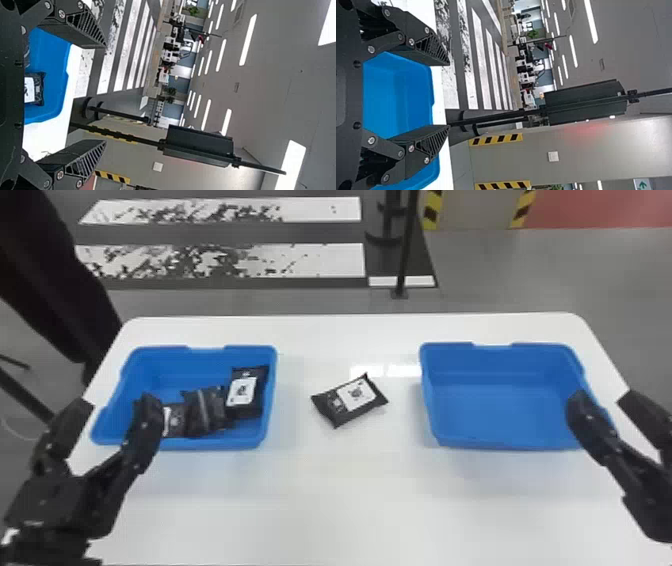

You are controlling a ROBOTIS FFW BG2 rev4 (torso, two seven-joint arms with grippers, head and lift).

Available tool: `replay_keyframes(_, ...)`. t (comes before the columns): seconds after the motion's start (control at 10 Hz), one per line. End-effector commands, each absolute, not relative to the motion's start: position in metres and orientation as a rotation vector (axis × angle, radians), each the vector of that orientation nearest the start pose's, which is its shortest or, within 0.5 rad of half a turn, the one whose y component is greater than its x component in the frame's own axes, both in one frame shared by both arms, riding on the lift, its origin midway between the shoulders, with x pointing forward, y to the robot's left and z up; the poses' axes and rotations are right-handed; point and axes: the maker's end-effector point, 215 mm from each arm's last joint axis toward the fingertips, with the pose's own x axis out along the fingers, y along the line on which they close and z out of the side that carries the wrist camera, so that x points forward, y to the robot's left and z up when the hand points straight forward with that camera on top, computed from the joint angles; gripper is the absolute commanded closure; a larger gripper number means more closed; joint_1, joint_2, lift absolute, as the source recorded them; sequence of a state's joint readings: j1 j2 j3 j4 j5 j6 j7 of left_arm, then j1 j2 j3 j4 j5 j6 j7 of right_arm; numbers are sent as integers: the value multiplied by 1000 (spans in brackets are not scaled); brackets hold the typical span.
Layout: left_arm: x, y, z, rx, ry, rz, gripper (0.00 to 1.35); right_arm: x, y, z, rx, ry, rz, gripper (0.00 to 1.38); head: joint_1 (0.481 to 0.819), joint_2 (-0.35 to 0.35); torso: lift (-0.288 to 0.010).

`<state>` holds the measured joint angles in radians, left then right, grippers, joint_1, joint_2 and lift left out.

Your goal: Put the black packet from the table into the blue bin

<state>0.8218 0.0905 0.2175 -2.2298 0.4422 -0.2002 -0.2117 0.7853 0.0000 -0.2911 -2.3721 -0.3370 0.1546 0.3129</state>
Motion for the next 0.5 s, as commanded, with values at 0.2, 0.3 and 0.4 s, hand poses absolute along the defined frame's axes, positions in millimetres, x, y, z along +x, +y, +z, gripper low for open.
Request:
replay_keyframes(0.2, 353, 305, -280, -215, -97, -57, 186, 362, -286, -296, 158, 80, 123, 504, 695, 30, -110)
replay_keyframes(0.3, 353, 304, -280, -213, -96, -59, 186, 362, -286, -296, 158, 80, 123, 504, 695, 30, -110)
replay_keyframes(0.4, 353, 304, -282, -214, -94, -59, 186, 362, -286, -296, 158, 80, 123, 504, 695, 29, -110)
